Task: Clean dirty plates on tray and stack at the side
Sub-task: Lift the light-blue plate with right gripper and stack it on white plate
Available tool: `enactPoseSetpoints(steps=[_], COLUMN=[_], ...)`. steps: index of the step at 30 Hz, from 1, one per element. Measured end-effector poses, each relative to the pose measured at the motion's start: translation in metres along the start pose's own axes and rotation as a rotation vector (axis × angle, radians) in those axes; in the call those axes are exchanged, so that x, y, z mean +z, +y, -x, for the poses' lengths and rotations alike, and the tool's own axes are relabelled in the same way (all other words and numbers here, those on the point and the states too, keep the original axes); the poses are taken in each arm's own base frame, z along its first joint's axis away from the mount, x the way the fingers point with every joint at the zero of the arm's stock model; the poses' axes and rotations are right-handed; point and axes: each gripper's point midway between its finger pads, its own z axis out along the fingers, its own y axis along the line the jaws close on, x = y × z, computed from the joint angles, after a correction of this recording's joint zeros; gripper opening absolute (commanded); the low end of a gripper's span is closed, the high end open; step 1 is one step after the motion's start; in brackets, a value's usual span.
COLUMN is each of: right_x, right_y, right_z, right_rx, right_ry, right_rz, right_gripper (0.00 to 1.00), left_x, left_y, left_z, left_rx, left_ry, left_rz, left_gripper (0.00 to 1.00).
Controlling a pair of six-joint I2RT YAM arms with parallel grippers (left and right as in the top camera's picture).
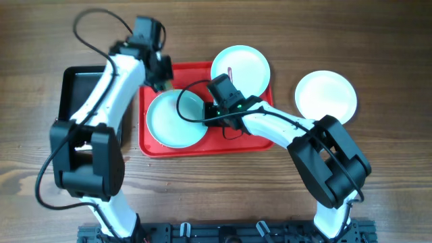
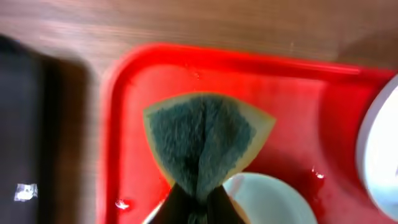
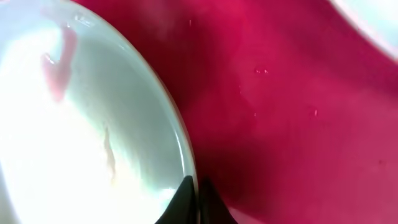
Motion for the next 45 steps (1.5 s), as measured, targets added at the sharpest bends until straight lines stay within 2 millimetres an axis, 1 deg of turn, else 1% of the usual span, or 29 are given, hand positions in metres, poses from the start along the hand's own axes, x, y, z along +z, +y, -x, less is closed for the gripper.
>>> enactPoseSetpoints(steps=[1,2,4,5,6,8,9,10,11,13,16,17,19,20,23,25,27,30,34,35,37,39,40,42,43,44,45], right_x=[-0.001,-0.003,-0.015,-0.022,-0.039,-0.074,-0.086,-0.102,-0.114,-0.127,-0.144,-0.156,-0.172,-0.188,-0.217,-0.232,-0.246,-0.252,-0.252,-0.245,-0.219,-0.197,-0.180,-0.174,-0.183,-0.205,-0.217], right_y=[-0.001,-0.003,-0.010,-0.015,-0.015,-0.012,-0.012,-0.010,-0.009,-0.008,0.002,0.011,0.029,0.044,0.068,0.076,0.077,0.074,0.073,0.071,0.059,0.040,0.020,0.001,-0.012,-0.034,-0.047], right_z=[-0.004,-0.007,-0.016,-0.019,-0.015,-0.001,0.006,0.014,0.020,0.025,0.027,0.031,0.036,0.041,0.048,0.050,0.053,0.053,0.052,0.051,0.040,0.034,0.036,0.044,0.054,0.069,0.076], right_rx=[0.000,-0.007,-0.026,-0.038,-0.067,-0.127,-0.147,-0.176,-0.201,-0.270,-0.440,-0.512,-0.592,-0.636,-0.699,-0.720,-0.732,-0.757,-0.744,-0.754,-0.804,-0.742,-0.609,-0.449,-0.345,-0.211,-0.145], right_ry=[0.020,0.039,0.081,0.090,0.069,-0.017,-0.058,-0.120,-0.171,-0.252,-0.394,-0.480,-0.599,-0.694,-0.843,-0.891,-0.912,-0.898,-0.904,-0.887,-0.776,-0.687,-0.604,-0.523,-0.499,-0.489,-0.492], right_rz=[-0.007,-0.020,-0.068,-0.099,-0.122,-0.164,-0.186,-0.219,-0.258,-0.357,-0.557,-0.637,-0.723,-0.782,-0.900,-0.971,-1.055,-1.116,-1.111,-1.084,-1.000,-0.900,-0.784,-0.635,-0.549,-0.453,-0.413], right_gripper=[0.04,0.04,0.04,0.04,0.04,0.04,0.04,0.04,0.04,0.04,0.04,0.04,0.04,0.04,0.04,0.04,0.04,0.05,0.04,0.04,0.04,0.04,0.05,0.04,0.04,0.04,0.05], left_x=[-0.009,-0.016,-0.020,-0.020,-0.021,-0.022,-0.022,-0.022,-0.023,-0.024,-0.025,-0.025,-0.025,-0.025,-0.025,-0.025,-0.025,-0.025,-0.025,-0.025,-0.025,-0.025,-0.025,-0.025,-0.025,-0.025,-0.025], left_y=[0.005,0.012,0.025,0.027,0.027,0.021,0.018,0.014,0.011,0.005,0.000,-0.001,-0.002,-0.002,-0.002,-0.002,-0.002,-0.002,-0.002,-0.002,-0.002,-0.002,-0.002,-0.002,-0.002,-0.002,-0.002], left_z=[0.007,0.007,-0.003,-0.008,-0.012,-0.016,-0.017,-0.018,-0.019,-0.021,-0.021,-0.021,-0.021,-0.021,-0.021,-0.021,-0.021,-0.021,-0.021,-0.021,-0.022,-0.022,-0.022,-0.022,-0.022,-0.022,-0.022], left_rx=[-0.014,-0.030,-0.071,-0.083,-0.089,-0.094,-0.094,-0.096,-0.098,-0.102,-0.104,-0.104,-0.105,-0.105,-0.104,-0.104,-0.104,-0.105,-0.105,-0.105,-0.105,-0.105,-0.104,-0.105,-0.105,-0.105,-0.105], left_ry=[-0.006,0.011,0.077,0.107,0.126,0.150,0.154,0.161,0.167,0.177,0.184,0.185,0.186,0.186,0.186,0.186,0.187,0.186,0.186,0.187,0.188,0.187,0.187,0.187,0.187,0.188,0.188], left_rz=[0.009,0.015,0.005,-0.006,-0.017,-0.059,-0.073,-0.094,-0.110,-0.147,-0.175,-0.180,-0.186,-0.187,-0.187,-0.187,-0.187,-0.187,-0.187,-0.187,-0.187,-0.187,-0.188,-0.189,-0.189,-0.189,-0.189], left_gripper=[0.04,0.04,0.04,0.04,0.04,0.04,0.04,0.04,0.04,0.04,0.04,0.04,0.04,0.04,0.04,0.04,0.04,0.04,0.04,0.04,0.04,0.04,0.04,0.04,0.04,0.04,0.04])
